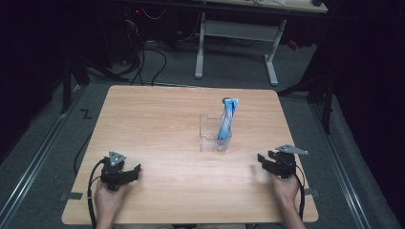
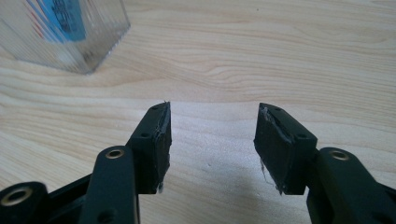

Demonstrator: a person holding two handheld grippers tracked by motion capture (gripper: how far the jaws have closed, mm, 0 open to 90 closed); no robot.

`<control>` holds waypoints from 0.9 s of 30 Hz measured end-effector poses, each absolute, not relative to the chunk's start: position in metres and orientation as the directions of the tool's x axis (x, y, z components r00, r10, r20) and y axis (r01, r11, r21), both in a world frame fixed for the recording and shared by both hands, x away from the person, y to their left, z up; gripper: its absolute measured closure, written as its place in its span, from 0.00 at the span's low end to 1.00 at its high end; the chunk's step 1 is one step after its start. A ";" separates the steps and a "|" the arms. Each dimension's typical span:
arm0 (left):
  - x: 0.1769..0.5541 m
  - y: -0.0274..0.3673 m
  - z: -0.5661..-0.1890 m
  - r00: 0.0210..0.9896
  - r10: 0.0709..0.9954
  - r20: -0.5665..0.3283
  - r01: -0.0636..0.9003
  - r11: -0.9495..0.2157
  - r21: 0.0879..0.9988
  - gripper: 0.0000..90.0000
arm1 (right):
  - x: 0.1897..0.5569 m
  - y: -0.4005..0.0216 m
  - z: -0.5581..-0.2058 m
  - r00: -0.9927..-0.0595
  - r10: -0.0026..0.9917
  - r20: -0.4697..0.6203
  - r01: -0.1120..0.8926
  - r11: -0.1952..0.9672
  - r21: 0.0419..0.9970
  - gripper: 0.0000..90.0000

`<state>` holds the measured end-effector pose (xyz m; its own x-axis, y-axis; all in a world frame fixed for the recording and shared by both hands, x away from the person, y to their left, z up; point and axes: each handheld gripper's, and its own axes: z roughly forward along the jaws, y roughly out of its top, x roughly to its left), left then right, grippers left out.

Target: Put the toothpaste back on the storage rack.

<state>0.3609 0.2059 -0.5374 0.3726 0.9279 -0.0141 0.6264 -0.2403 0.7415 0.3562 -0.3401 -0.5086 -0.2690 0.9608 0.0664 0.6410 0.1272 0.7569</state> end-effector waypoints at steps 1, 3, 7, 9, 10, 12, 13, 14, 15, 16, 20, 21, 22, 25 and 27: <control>0.361 0.206 -0.537 0.373 0.928 -0.014 0.626 -0.240 0.742 0.28 | 0.357 -0.340 -0.510 -0.271 0.960 0.063 0.642 0.132 0.756 0.51; 0.361 0.206 -0.537 0.373 0.928 -0.014 0.626 -0.240 0.741 0.28 | 0.357 -0.339 -0.512 -0.269 0.961 0.061 0.648 0.134 0.750 0.51; 0.361 0.206 -0.537 0.373 0.928 -0.014 0.626 -0.240 0.742 0.28 | 0.359 -0.338 -0.518 -0.267 0.962 0.050 0.653 0.142 0.744 0.50; 0.361 0.206 -0.537 0.373 0.928 -0.014 0.626 -0.240 0.742 0.28 | 0.359 -0.336 -0.519 -0.268 0.962 0.041 0.653 0.150 0.742 0.50; 0.361 0.206 -0.537 0.373 0.928 -0.014 0.626 -0.240 0.742 0.28 | 0.360 -0.336 -0.520 -0.271 0.962 0.037 0.650 0.154 0.744 0.50; 0.361 0.206 -0.537 0.373 0.928 -0.014 0.626 -0.240 0.741 0.28 | 0.360 -0.335 -0.520 -0.274 0.961 0.036 0.647 0.156 0.746 0.50; 0.361 0.206 -0.537 0.373 0.928 -0.014 0.626 -0.240 0.742 0.28 | 0.361 -0.334 -0.521 -0.274 0.961 0.034 0.648 0.158 0.745 0.50; 0.361 0.206 -0.537 0.373 0.928 -0.014 0.626 -0.240 0.742 0.28 | 0.361 -0.334 -0.522 -0.275 0.961 0.033 0.649 0.160 0.744 0.50; 0.361 0.206 -0.537 0.373 0.928 -0.014 0.626 -0.240 0.742 0.28 | 0.362 -0.333 -0.523 -0.272 0.962 0.034 0.651 0.158 0.743 0.50; 0.361 0.206 -0.537 0.373 0.928 -0.014 0.626 -0.240 0.742 0.28 | 0.362 -0.332 -0.523 -0.273 0.962 0.032 0.651 0.160 0.742 0.50; 0.361 0.206 -0.537 0.373 0.928 -0.015 0.627 -0.240 0.742 0.28 | 0.363 -0.330 -0.526 -0.276 0.961 0.023 0.649 0.168 0.742 0.49; 0.361 0.206 -0.537 0.373 0.928 -0.015 0.627 -0.240 0.742 0.28 | 0.364 -0.330 -0.526 -0.276 0.961 0.023 0.650 0.169 0.741 0.49; 0.361 0.206 -0.537 0.373 0.928 -0.015 0.627 -0.240 0.742 0.28 | 0.364 -0.329 -0.527 -0.275 0.961 0.023 0.650 0.168 0.741 0.49; 0.361 0.206 -0.537 0.373 0.928 -0.015 0.627 -0.240 0.741 0.28 | 0.365 -0.327 -0.529 -0.276 0.961 0.018 0.654 0.174 0.737 0.49; 0.361 0.206 -0.537 0.373 0.928 -0.015 0.627 -0.240 0.742 0.28 | 0.365 -0.326 -0.530 -0.279 0.960 0.016 0.654 0.178 0.736 0.48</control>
